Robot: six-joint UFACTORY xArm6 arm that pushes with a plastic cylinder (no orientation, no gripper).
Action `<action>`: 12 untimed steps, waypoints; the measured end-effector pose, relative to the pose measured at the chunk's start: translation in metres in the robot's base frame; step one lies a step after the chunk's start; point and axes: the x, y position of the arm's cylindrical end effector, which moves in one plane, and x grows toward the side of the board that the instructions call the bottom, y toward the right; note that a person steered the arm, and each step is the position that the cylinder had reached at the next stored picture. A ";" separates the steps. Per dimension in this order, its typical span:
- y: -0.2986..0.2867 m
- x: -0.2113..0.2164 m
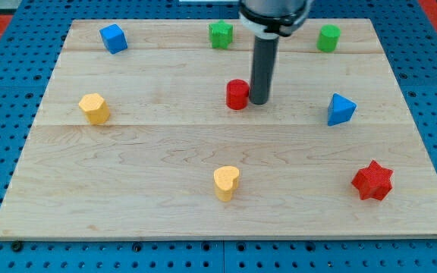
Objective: Slide the red circle towards the bottom left of the board
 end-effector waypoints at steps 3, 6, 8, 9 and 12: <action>-0.101 -0.027; -0.186 -0.032; -0.206 0.059; -0.202 0.070; -0.171 0.134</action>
